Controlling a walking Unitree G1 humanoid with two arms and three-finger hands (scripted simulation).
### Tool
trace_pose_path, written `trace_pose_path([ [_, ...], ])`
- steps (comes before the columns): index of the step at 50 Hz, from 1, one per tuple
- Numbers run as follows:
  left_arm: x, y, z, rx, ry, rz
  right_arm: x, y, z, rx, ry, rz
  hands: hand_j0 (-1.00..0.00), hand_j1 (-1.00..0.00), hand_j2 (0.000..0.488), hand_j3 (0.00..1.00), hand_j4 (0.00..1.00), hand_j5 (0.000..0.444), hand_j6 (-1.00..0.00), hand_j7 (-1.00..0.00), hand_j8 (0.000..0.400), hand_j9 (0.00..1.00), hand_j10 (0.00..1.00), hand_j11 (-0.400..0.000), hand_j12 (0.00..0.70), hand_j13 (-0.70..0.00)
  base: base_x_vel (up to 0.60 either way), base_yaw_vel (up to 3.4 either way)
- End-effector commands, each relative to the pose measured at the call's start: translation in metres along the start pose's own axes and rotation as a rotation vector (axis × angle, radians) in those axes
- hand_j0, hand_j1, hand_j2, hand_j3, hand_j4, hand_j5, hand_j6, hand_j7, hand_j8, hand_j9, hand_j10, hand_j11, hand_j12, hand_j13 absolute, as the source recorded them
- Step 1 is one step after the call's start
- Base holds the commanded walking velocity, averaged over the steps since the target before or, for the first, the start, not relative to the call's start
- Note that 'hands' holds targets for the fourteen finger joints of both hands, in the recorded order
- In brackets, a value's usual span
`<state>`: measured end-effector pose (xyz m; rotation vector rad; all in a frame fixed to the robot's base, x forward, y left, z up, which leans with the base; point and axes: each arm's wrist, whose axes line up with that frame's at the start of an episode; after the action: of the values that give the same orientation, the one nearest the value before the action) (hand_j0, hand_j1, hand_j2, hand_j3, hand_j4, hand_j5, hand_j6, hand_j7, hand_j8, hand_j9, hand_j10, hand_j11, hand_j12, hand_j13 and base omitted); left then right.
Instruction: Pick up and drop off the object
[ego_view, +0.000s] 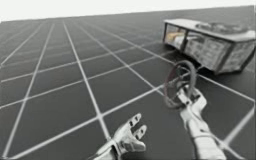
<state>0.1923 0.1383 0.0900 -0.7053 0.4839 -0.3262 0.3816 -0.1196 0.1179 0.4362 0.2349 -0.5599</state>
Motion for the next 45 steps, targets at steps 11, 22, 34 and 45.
trace_pose_path([
  [11,-0.0030,0.0028,0.0001,-0.013,-0.015,-0.005,-0.0059,0.0123,0.0082,0.003,-0.035,0.038,0.00,0.00,0.000,1.00,1.00,0.000,0.00,0.00,0.000,1.00,1.00,-0.400,0.000,-0.700,0.58,0.03],
  [22,-0.0030,0.0028,0.0001,-0.013,-0.015,-0.005,-0.0059,0.0123,0.0082,0.003,-0.035,0.038,0.00,0.00,0.000,1.00,1.00,0.000,0.00,0.00,0.000,1.00,1.00,-0.400,0.000,-0.700,0.57,0.05],
  [34,-0.0030,0.0028,0.0001,-0.013,-0.015,-0.005,-0.0059,0.0123,0.0082,0.003,-0.035,0.038,0.00,0.00,0.000,1.00,1.00,0.000,0.00,0.00,0.000,1.00,1.00,-0.400,0.000,-0.700,0.57,0.04],
  [45,-0.0030,0.0028,0.0001,-0.013,-0.015,-0.005,-0.0059,0.0123,0.0082,0.003,-0.035,0.038,0.00,0.00,0.000,1.00,1.00,0.000,0.00,0.00,0.000,1.00,1.00,-0.400,0.000,-0.700,0.57,0.06],
])
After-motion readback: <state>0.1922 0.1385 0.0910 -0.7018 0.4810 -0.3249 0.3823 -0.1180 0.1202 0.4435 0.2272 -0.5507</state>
